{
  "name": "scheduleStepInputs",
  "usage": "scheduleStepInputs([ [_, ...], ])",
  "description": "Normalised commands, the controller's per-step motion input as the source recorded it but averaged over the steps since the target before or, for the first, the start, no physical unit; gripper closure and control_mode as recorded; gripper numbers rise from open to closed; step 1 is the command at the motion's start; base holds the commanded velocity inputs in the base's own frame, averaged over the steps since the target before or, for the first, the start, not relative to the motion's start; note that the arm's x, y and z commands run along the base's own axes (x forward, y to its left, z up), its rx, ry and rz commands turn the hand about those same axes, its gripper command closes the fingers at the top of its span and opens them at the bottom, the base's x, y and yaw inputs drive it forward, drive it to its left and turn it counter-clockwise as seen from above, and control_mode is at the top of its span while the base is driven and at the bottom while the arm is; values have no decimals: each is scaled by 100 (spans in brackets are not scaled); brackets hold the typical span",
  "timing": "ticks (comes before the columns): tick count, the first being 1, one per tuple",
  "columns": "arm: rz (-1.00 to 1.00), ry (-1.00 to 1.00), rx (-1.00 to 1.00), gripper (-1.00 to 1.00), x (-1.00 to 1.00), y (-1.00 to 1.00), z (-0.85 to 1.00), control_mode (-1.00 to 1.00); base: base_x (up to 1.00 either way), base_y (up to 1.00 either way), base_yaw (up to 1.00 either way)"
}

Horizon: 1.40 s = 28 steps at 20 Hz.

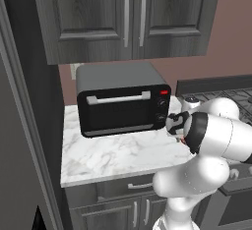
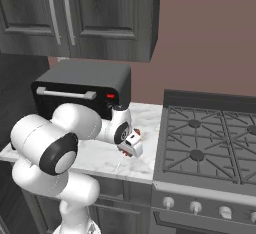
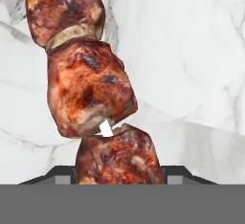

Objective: Store the kebab skewer in the freezer for long-term storage. Close the freezer door after placing the cooked food.

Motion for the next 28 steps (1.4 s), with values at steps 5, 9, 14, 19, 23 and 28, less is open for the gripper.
scheduleStepInputs([
  [5, 0, 0, 0, 100, 0, 0, 0, -100, 0, 0, 0],
  [9, 0, 0, 0, 100, -13, 0, 5, -100, 0, 0, 0],
  [14, -1, -2, 0, 100, -43, 0, 58, -100, 0, 0, 0],
  [19, -9, -4, 0, 100, -48, 0, 91, -100, 0, 0, 0],
  [23, -11, -8, 0, 100, -43, 2, 100, -100, 0, 0, 0],
  [28, -18, -6, 0, 100, -33, 24, 93, -100, 0, 0, 0],
])
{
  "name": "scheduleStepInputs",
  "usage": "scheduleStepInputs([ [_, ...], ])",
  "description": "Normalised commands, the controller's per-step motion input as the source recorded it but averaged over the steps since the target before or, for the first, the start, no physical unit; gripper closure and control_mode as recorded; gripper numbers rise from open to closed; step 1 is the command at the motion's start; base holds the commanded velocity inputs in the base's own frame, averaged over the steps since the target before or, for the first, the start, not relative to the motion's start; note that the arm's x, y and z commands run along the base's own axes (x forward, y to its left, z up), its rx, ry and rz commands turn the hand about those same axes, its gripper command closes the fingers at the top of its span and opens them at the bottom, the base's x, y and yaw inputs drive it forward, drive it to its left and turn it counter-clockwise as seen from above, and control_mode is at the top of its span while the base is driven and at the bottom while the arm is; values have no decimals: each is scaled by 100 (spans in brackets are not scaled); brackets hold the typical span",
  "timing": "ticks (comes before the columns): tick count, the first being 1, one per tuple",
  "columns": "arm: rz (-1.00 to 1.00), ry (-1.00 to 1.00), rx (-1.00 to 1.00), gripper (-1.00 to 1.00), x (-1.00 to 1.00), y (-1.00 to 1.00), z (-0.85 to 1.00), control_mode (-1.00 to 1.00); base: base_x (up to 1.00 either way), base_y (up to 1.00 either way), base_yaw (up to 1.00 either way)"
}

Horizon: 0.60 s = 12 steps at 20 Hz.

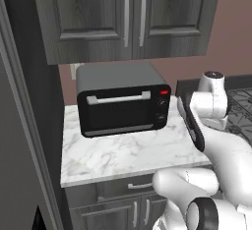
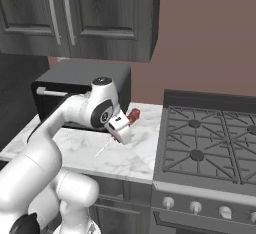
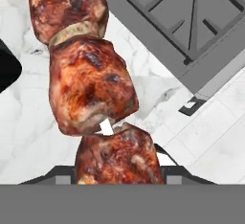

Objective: Store the kebab skewer in the freezer for long-term storage. Close the freezer door after placing the cooked food.

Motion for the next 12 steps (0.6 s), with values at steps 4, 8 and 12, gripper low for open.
scheduleStepInputs([
  [4, -26, -4, 3, 100, -28, 30, 79, -100, 0, 0, 0],
  [8, -30, 0, 4, 100, -35, 18, 60, -100, 0, 0, 0],
  [12, -33, 0, 9, 100, -41, 6, 44, -100, 0, 0, 0],
])
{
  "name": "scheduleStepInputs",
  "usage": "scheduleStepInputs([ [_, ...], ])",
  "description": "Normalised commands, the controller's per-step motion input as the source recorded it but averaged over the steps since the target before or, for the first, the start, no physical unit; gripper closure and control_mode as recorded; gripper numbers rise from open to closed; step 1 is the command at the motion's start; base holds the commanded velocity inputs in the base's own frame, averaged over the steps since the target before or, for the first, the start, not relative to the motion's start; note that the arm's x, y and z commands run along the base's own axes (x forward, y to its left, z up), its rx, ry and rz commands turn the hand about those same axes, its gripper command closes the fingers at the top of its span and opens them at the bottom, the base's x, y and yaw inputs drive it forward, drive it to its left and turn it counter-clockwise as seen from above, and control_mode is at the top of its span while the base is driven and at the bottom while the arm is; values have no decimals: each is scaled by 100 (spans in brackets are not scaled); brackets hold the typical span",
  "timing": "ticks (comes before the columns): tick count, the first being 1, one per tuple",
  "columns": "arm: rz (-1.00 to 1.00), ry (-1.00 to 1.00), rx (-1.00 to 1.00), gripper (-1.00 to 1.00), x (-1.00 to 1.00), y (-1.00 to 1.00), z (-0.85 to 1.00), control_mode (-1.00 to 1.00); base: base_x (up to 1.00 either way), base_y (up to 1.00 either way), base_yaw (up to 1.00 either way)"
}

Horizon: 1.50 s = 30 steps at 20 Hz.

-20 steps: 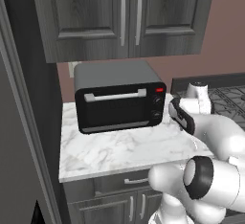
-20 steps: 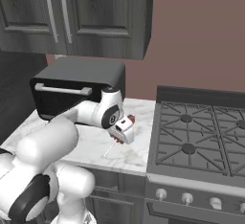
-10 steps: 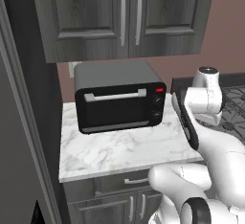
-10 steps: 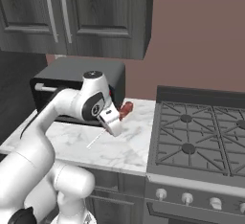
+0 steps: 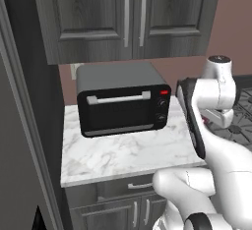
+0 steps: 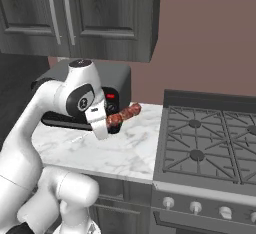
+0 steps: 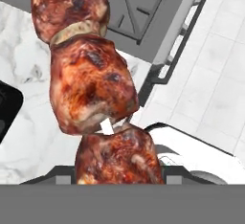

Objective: Store the kebab skewer in the freezer for long-term storage. Close the freezer door after placing the cooked food.

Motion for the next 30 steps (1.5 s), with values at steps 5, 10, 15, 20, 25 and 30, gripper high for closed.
scheduleStepInputs([
  [5, -34, 0, 14, 100, -48, 13, 22, -100, 0, 0, 0],
  [10, -27, 0, 11, 100, -66, 37, 14, -100, 0, 0, 0],
  [15, -19, 0, 4, 100, -69, 49, 6, -100, 0, 0, 0],
  [20, -13, 0, 0, 100, -64, 60, 7, -100, 0, 0, 0],
  [25, -8, 0, -23, 100, -20, 31, 28, -100, 0, 0, 0],
  [30, -2, 0, -6, 100, -2, 23, 13, -100, 0, 0, 0],
])
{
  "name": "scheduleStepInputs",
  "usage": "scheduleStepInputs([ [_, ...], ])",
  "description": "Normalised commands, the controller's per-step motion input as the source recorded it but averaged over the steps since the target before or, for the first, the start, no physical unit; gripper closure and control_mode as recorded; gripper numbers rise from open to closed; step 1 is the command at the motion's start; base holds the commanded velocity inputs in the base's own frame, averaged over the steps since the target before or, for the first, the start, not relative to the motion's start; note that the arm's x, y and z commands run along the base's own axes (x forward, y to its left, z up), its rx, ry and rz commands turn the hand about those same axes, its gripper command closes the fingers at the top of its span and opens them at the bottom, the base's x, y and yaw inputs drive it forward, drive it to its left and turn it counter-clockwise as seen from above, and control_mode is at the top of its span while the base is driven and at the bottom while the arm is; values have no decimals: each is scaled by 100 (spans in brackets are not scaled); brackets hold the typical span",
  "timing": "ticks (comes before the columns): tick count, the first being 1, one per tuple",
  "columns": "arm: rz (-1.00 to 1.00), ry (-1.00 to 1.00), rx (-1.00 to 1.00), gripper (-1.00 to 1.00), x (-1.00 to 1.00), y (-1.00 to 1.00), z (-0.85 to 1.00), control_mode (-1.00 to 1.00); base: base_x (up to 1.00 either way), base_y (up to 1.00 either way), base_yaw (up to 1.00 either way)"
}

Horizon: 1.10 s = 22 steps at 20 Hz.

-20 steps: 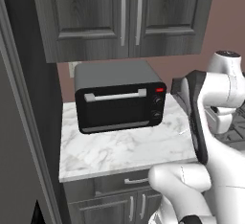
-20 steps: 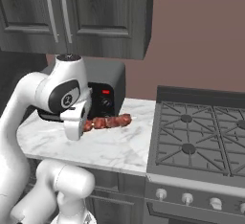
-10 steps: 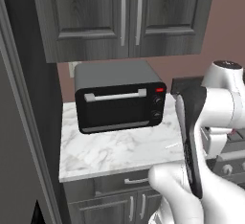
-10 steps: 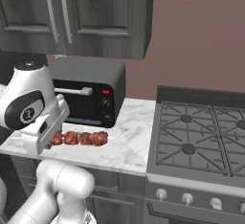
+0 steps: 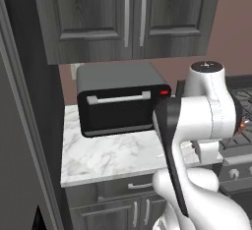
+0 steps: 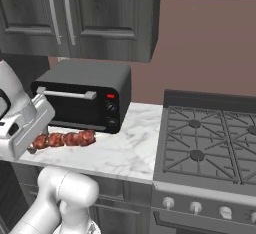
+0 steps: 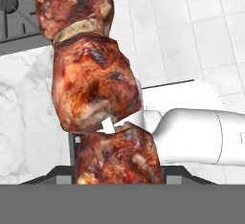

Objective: Store the kebab skewer in the freezer for long-term storage. Close the freezer door after placing the cooked food.

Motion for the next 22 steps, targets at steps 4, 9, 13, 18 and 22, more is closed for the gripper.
scheduleStepInputs([
  [4, 0, 0, 22, 100, -7, 1, 0, -100, 0, 0, 0],
  [9, 0, 1, 15, 100, -5, 0, 0, -100, 0, 0, 0],
  [13, 0, 0, 0, 100, 0, 1, 0, -100, 0, 0, 0],
  [18, 0, 0, 0, 100, 0, 0, 0, -100, 0, 0, 0],
  [22, 0, 0, 0, 100, 0, 0, 0, -100, 0, 0, 0],
])
